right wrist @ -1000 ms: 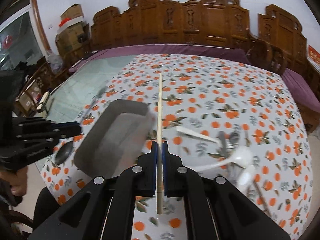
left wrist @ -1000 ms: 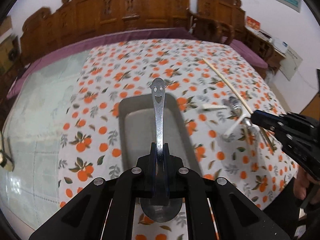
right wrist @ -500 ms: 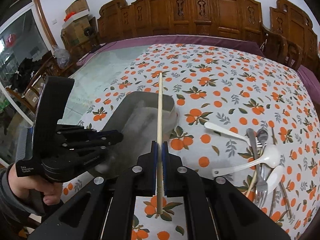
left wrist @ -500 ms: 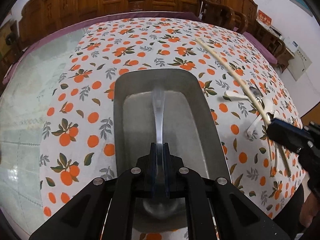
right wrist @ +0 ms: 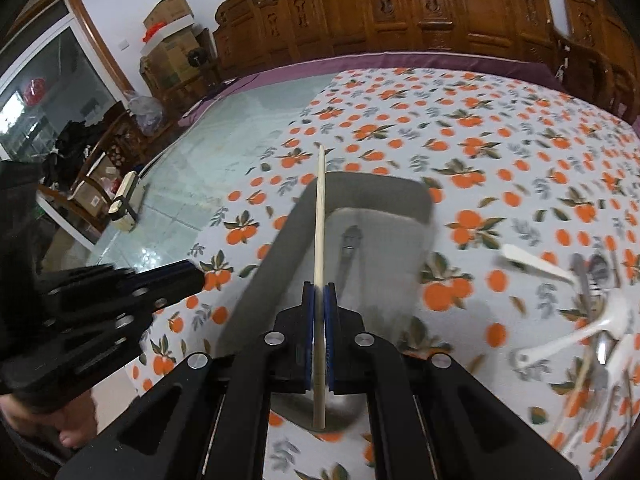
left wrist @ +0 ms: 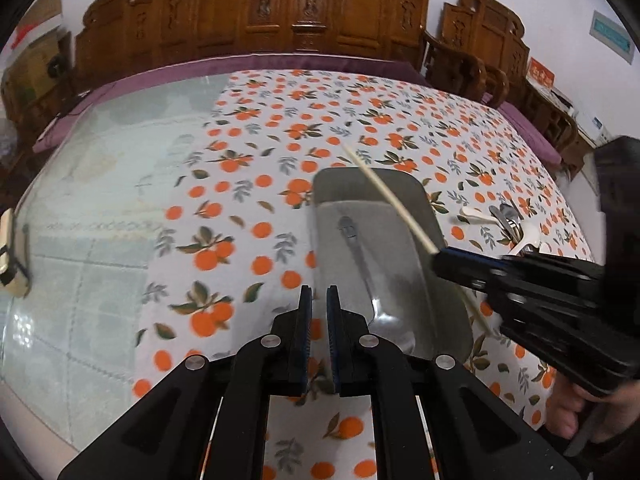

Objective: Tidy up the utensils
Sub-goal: 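Lower the wooden chopstick into the grey tray and open the right tool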

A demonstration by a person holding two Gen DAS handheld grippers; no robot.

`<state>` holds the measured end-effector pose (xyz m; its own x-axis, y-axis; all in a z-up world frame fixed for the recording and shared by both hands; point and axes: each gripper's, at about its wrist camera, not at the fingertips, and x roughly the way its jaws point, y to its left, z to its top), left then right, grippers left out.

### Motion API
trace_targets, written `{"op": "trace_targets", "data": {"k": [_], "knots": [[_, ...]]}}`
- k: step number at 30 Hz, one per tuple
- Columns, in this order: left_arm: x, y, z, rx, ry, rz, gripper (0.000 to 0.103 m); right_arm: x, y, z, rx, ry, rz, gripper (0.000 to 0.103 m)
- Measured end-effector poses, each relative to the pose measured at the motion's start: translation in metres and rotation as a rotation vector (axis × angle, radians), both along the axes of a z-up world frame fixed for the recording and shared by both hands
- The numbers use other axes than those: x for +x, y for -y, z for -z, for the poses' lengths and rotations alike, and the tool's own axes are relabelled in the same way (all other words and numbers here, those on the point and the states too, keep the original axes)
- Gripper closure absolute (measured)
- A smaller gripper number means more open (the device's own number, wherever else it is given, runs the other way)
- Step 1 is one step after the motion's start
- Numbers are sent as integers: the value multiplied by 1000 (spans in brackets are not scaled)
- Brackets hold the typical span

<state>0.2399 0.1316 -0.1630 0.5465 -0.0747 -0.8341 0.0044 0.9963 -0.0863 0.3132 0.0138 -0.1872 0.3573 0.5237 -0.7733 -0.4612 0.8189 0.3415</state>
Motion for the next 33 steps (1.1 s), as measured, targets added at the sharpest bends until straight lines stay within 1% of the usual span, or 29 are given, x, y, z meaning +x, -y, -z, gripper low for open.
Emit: {"op": "trace_targets", "data": {"k": [4, 7, 11, 15, 16, 17, 22, 25, 28, 29, 31, 33], "knots": [[-10, -9, -7, 14, 12, -11, 96, 8, -7, 13, -9, -29, 24, 97], [-15, -14, -12, 18, 22, -18, 96, 12, -10, 23, 4, -59, 29, 97], [-18, -14, -15, 18, 31, -22, 96, 12, -7, 28, 19, -81, 30, 93], [-19, -5, -19, 30, 42, -6, 94, 7, 10, 16, 41, -53, 14, 93], [-19, -2, -20, 32, 46, 0, 89, 4, 16, 12, 38, -39, 15, 93], [-19, 2, -21, 33, 52, 7, 87, 2, 23, 8, 36, -27, 17, 93], [-16, 19, -18, 19, 51, 34, 87, -4, 56, -6, 36, 11, 22, 93], [-14, 26, -13, 18, 42, 39, 87, -2, 55, -6, 24, 24, 1, 93], [-16, 28, -12, 22, 40, 40, 87, 2, 42, 0, 37, 12, -33, 93], [-17, 28, -13, 23, 39, 38, 87, 3, 34, 2, 36, 11, -49, 83], [-19, 24, -14, 24, 40, 30, 87, 6, 17, 8, 22, 14, -81, 74], [-21, 19, -15, 25, 40, 21, 87, 10, 1, 16, -6, 9, -99, 74]]}}
